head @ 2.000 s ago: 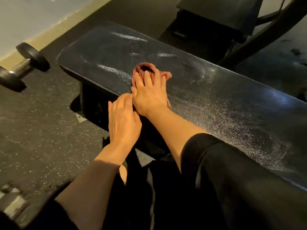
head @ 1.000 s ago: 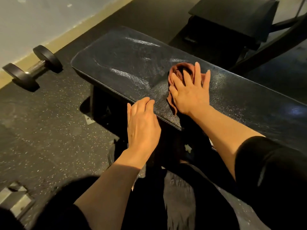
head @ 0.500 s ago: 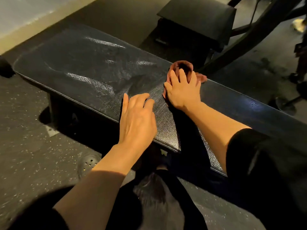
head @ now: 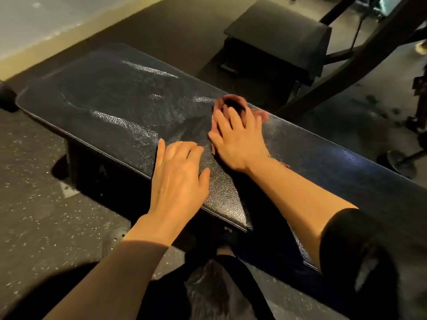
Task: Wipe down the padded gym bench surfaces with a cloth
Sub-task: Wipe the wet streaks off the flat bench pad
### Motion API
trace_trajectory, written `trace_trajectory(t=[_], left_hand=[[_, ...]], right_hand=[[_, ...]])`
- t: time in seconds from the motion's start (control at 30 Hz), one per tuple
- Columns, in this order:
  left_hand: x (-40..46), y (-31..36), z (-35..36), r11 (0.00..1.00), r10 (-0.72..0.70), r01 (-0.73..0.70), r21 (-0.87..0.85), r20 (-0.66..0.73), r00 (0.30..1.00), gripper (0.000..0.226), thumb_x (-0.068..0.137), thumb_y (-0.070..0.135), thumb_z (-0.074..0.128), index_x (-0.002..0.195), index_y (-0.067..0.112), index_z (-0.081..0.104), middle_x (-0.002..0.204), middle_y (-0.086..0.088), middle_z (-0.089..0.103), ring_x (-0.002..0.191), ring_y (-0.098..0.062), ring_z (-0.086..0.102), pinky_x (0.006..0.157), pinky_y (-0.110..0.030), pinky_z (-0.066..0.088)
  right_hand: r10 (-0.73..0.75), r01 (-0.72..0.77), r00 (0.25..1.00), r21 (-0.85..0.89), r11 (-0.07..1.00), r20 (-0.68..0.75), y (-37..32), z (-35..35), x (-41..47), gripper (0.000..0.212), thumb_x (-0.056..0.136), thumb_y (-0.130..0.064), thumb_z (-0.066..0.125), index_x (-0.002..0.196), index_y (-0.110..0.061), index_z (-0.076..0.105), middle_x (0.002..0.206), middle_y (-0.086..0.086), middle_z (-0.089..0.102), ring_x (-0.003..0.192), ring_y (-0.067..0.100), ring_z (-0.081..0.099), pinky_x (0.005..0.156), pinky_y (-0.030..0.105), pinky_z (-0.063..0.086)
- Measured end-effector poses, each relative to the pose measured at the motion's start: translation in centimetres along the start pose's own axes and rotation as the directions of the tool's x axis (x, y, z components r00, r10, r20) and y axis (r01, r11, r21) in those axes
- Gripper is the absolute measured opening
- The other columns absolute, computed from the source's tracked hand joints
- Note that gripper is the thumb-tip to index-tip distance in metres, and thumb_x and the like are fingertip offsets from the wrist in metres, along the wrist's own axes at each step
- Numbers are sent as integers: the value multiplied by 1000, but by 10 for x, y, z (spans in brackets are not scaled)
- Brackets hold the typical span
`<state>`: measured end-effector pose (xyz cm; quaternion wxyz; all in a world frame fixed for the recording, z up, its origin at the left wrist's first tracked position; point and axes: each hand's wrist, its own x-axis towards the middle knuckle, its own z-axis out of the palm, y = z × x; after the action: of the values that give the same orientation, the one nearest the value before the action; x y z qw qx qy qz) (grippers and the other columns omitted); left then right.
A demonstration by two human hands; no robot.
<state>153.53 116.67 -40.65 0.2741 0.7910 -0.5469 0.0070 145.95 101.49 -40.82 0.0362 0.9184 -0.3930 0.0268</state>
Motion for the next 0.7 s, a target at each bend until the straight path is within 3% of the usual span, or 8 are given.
trace_trajectory(t=[0.07,0.13,0.2,0.27,0.37,0.47,0.6,0.7], left_hand=[[0,-2,-3,999,-35,35,-21,-6,999,31,74,16,73,102,12,60,103,-3,59,109,-26,50,116,-51,18],[0,-7,-6,999,-52,52,-15,-3,999,32,75,19,73,102,11,59,105,-4,59,111,-26,50,117,-50,16],[-1,-15,-8,999,-50,50,-4,-15,999,35,77,22,73,108,9,61,111,-5,60,114,-26,50,117,-48,14],[-4,-23,-12,998,-66,66,-9,-30,997,36,79,23,71,110,10,61,114,-5,60,115,-25,49,116,-45,11],[-5,-34,-17,996,-87,87,-3,-44,995,37,80,24,70,113,10,61,115,-5,60,116,-25,49,116,-45,12],[-1,-38,-19,993,-120,119,-15,-49,992,33,80,18,68,112,11,61,113,-4,60,115,-25,49,116,-49,16],[5,-46,-23,982,-188,184,-51,-90,978,28,76,9,69,102,12,60,105,-6,60,110,-28,51,116,-51,19],[3,-53,-25,982,-191,189,-32,-81,978,34,80,12,68,113,9,60,114,-5,59,116,-26,48,116,-45,13]], right_hand=[[-235,237,970,21,971,-55,-21,2,-18,67,92,-51,14,147,-19,34,148,8,40,140,38,20,108,59,20],[-342,342,937,-1,940,-67,-10,1,-19,62,94,-51,21,144,-20,42,142,5,47,139,38,25,109,60,20],[-260,256,962,-52,965,-83,16,1,-7,63,92,-57,20,142,-24,42,143,3,46,142,40,18,111,63,10],[-10,11,1000,-56,998,15,38,-1,16,66,92,-63,18,142,-25,38,150,3,35,144,40,7,111,64,2],[126,-125,991,-27,992,45,20,1,45,79,83,-68,9,136,-18,40,149,10,32,135,42,24,108,58,19],[-119,121,991,31,992,-55,-48,9,40,72,88,-55,9,147,-18,29,153,10,29,140,35,23,112,54,18],[-481,481,874,-13,876,-71,-67,4,21,61,96,-40,16,143,-11,40,143,10,47,134,32,36,107,53,27],[-425,420,905,-167,892,8,-14,11,55,71,90,-42,2,137,-13,46,144,12,43,131,34,37,107,53,24]])
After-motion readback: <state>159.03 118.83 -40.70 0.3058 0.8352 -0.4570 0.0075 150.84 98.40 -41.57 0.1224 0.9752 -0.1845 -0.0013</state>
